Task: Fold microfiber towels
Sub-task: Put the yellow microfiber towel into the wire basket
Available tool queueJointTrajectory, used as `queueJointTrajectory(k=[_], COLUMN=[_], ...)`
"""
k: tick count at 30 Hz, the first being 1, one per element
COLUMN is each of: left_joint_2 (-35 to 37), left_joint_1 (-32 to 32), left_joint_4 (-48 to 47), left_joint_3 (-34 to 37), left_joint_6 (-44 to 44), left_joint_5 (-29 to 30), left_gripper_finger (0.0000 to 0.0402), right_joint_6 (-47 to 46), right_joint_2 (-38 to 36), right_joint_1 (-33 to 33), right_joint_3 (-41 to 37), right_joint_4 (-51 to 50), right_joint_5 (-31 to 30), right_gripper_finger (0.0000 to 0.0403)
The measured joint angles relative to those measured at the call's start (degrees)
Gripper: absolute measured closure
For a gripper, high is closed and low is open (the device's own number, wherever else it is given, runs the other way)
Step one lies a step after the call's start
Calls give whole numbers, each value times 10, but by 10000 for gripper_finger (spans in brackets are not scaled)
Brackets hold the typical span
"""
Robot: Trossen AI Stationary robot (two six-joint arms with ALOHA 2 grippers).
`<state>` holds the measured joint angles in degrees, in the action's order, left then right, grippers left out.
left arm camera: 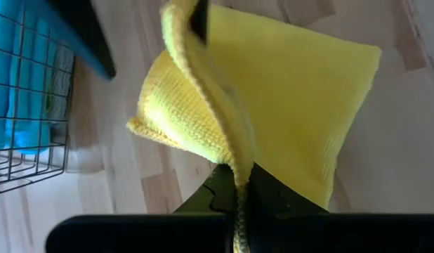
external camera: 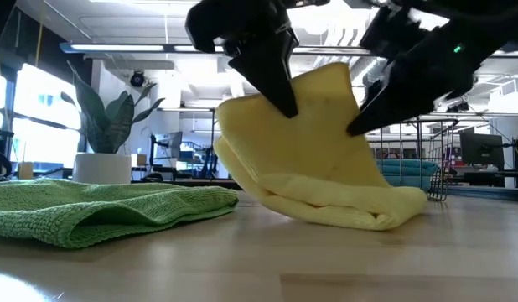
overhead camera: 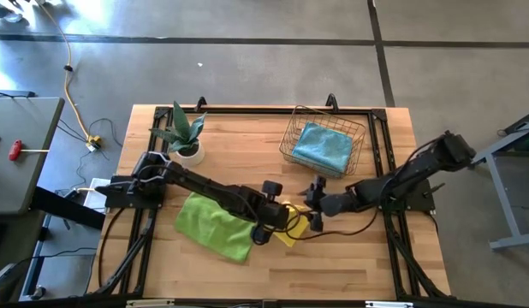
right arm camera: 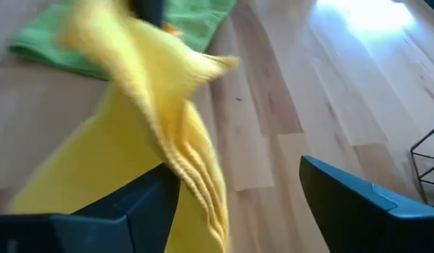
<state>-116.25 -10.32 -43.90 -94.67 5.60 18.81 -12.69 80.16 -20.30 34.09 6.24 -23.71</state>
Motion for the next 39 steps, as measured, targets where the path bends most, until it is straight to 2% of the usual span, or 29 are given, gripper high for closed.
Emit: queueJointTrajectory(k=[7, 12, 15, 21, 27, 32, 39], left_joint_2=[0, 0, 0, 0, 0, 0, 0], left_joint_1=[-6, -6, -6, -6, -6, -7, -7], left_joint_4=[3, 2, 2, 4, 9, 15, 18], left_joint_3=[0, 0, 0, 0, 0, 0, 0], left_joint_6=[-9, -9, -9, -9, -10, -15, -55], left_joint_5=[13, 42, 46, 80, 114, 114, 114], left_gripper_finger=[399, 397, 397, 397, 397, 397, 397], right_joint_6=[-3, -3, 11, 62, 51, 51, 24], right_joint_2=[66, 77, 76, 76, 76, 76, 75], right_joint_1=[44, 58, 60, 60, 60, 60, 60], right_joint_3=[0, 0, 0, 0, 0, 0, 0], right_joint_4=[81, 118, 124, 159, 165, 163, 129], right_joint_5=[10, 121, 161, 167, 161, 143, 143], right_gripper_finger=[119, 119, 119, 119, 131, 197, 379])
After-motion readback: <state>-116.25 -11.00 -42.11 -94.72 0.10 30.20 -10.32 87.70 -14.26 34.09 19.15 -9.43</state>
